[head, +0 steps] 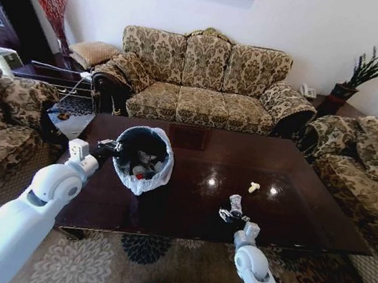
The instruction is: Move to the front of the table and place the trash on the table into the trash bin.
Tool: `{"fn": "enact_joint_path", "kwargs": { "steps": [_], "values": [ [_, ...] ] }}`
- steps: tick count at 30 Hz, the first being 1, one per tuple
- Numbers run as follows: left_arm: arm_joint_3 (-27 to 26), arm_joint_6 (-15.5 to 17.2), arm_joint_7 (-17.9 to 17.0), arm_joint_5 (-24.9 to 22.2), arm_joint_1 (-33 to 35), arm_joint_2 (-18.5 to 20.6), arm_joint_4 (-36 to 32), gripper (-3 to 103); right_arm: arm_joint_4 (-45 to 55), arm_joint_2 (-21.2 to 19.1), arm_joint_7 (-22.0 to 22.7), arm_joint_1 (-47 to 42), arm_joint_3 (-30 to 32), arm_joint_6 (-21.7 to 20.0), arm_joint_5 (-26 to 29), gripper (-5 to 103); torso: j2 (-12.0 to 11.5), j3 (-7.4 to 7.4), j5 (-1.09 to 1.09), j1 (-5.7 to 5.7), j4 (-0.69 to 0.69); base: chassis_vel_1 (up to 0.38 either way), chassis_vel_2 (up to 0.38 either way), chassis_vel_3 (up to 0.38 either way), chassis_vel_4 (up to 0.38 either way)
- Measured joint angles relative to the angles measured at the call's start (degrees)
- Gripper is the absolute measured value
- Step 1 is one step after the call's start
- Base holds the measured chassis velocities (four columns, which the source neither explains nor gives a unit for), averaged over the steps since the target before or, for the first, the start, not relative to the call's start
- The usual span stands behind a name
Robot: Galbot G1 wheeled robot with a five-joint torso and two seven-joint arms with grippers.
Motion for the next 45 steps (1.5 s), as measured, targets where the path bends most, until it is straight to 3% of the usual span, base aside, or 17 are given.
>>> {"fn": "enact_joint_path", "kwargs": {
  "steps": [5,8,10,13,17,36,41,45],
  "values": [
    [0.17,-0.03,0.11,-0.04,-0.29,0.00,0.29,1,0.59,-0.05,0.43,-0.37,0.43,-0.09,-0.21,88,0.00,0.00,0.00,0.00,0.00,0.000,0.000,0.000,0.000],
    [0.21,-0.28,0.50,-0.16,-0.72,0.60,0.75,1,1.51,0.31,1.02,-0.59,0.49,-0.33,-0.14,68,0.00,0.00,0.00,0.00,0.00,0.000,0.000,0.000,0.000],
    [0.22,-0.29,0.54,-0.17,-0.81,0.69,0.83,1,1.59,0.37,1.10,-0.59,0.47,-0.35,-0.13,68,0.00,0.00,0.00,0.00,0.00,0.000,0.000,0.000,0.000],
    [0.38,-0.48,0.67,-0.34,-1.78,1.33,1.47,1,1.88,1.01,1.25,-0.65,0.23,-0.42,-0.10,52,0.00,0.00,-0.01,0.00,0.00,0.000,0.000,0.000,0.000],
    [0.89,-0.70,0.73,-0.54,-2.63,1.60,1.96,1,1.63,1.68,1.04,-0.60,0.35,-0.36,-0.24,41,0.01,-0.01,-0.02,0.00,-0.01,0.000,0.000,0.000,0.000],
    [1.37,-1.22,0.77,-1.30,-3.53,2.00,2.40,1,4.28,3.49,2.05,0.32,1.50,0.76,-2.20,41,-0.01,0.01,0.00,0.01,-0.01,0.000,0.000,0.000,0.000],
    [1.33,-1.04,0.60,-1.29,-2.63,1.76,1.82,1,7.67,2.16,4.89,3.99,0.12,1.01,-1.64,41,-0.02,0.01,0.00,0.00,0.01,0.000,0.000,0.000,0.000],
    [1.33,-0.89,0.44,-1.20,-1.82,1.46,1.19,1,11.62,-1.67,7.02,8.92,-2.57,1.65,0.74,41,-0.02,0.01,0.00,0.01,-0.01,0.000,0.000,0.000,0.000]
  ]
}}
